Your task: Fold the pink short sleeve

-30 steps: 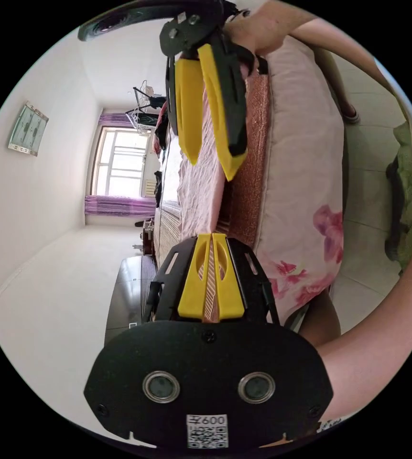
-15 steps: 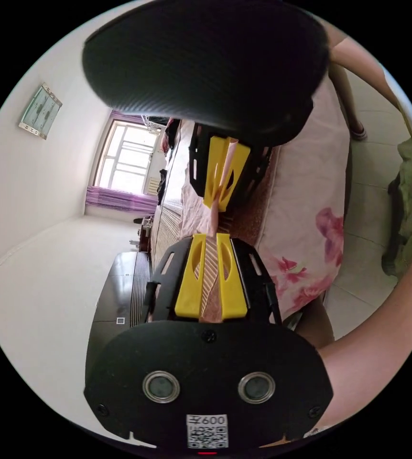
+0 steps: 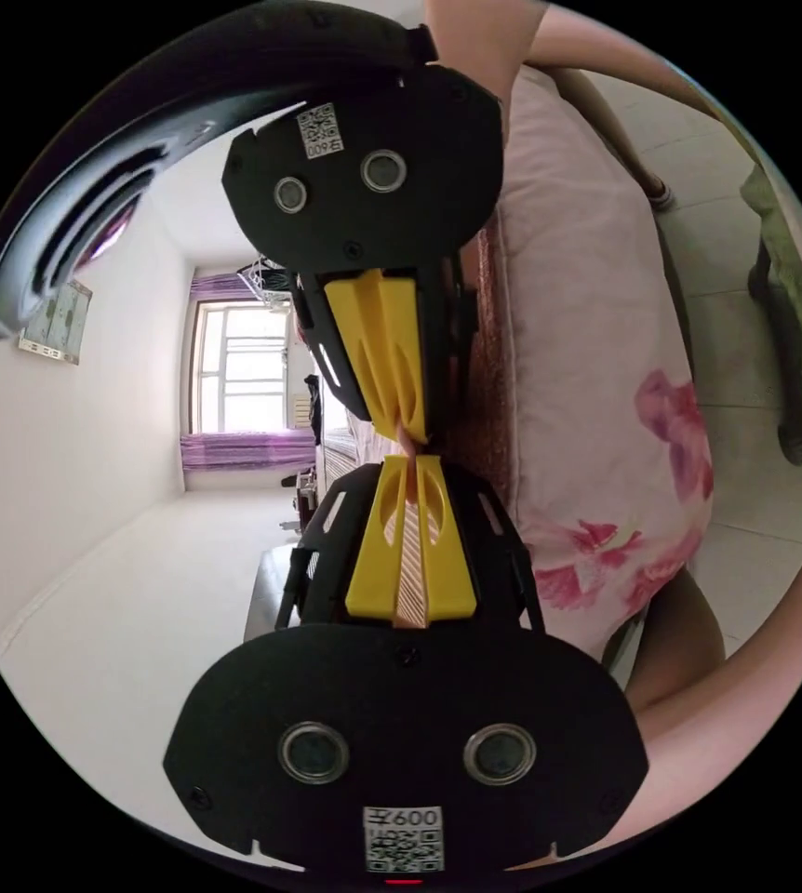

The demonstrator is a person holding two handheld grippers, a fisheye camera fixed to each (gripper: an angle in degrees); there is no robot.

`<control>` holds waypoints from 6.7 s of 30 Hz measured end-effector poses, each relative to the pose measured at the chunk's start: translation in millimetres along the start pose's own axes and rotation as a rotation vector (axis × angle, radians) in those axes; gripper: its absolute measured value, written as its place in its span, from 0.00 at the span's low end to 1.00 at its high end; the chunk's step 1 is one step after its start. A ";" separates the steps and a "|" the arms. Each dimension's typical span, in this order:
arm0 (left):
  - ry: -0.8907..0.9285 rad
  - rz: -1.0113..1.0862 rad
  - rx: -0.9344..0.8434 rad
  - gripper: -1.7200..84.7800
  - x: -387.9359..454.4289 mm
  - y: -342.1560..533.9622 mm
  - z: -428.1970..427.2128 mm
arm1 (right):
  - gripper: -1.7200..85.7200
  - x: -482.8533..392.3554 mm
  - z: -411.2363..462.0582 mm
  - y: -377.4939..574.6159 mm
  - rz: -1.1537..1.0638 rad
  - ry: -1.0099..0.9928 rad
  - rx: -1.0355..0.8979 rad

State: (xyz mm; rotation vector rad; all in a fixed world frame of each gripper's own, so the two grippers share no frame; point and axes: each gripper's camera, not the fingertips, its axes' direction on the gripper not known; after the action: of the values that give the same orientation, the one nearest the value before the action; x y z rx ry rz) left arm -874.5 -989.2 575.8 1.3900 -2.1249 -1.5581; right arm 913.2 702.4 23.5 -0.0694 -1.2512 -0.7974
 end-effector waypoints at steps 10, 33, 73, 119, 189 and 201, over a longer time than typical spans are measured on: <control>-0.025 -0.043 -0.116 0.04 -15.1 30.4 40.4 | 0.01 -15.4 42.0 49.3 -0.007 0.155 -0.338; 0.108 -0.376 -0.270 0.04 -225.8 -98.7 -1.1 | 0.01 20.0 -255.6 -49.3 0.096 -0.149 -0.499; 0.048 -0.552 -0.187 0.04 -465.1 -364.0 84.7 | 0.01 356.9 -656.8 -522.0 0.162 -0.323 -0.453; 0.491 -1.006 -0.219 0.02 -366.4 -228.2 566.2 | 0.01 649.9 -500.0 -349.1 1.061 -0.557 -0.307; 0.382 -1.532 -0.238 0.02 -582.2 28.2 78.8 | 0.01 268.4 -419.5 64.5 1.287 0.213 -0.282; 0.334 -1.433 -0.330 0.02 -626.5 75.4 106.0 | 0.01 275.3 -427.8 50.3 1.254 0.266 -0.334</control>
State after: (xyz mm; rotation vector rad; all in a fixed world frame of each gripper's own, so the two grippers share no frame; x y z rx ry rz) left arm -634.4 -449.5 821.8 2.9220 -0.4211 -1.5773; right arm 1315.3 405.1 130.0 -0.8946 -0.5954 0.1055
